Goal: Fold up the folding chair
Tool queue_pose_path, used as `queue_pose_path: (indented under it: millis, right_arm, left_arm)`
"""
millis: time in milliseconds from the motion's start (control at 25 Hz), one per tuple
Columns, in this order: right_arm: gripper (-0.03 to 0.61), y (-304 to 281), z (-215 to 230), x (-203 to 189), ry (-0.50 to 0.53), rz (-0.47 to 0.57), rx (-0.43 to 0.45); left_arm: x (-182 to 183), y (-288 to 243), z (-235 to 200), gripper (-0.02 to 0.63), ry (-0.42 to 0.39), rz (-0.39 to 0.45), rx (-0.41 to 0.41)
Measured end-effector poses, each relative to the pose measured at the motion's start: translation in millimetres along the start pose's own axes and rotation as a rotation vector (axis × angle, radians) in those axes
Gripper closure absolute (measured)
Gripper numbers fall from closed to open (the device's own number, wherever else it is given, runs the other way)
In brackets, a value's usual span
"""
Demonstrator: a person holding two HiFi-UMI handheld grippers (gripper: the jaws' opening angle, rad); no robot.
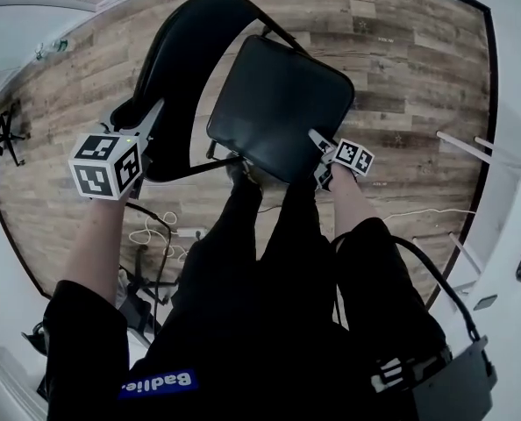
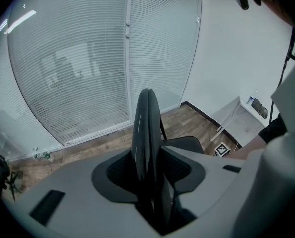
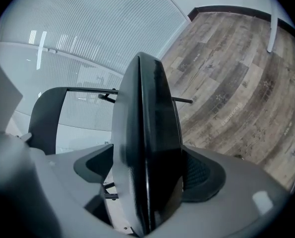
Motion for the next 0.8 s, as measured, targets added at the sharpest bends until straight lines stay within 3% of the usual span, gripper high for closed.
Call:
queue_pose_path:
  millis: [440,800]
  right_arm:
    - [0.186,27,-49,0,-0.003,0.034,-0.011]
    - [0.193,44,-106,-7,0.034,0.023,0.023]
  left_arm:
    - [19,25,45,0.493,-0.014,0.026,-0.085]
    - [30,49,60,0.502,-0.022,0.024,-0.089]
Point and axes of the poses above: the fingertips, and each gripper's own axes: y backward along the fingers, z to its right, x out of its top, the point moved 3 cm from there along y, backward along the fingers, and after that the axes turned 1 degree about -x, right-handed, at the moved point
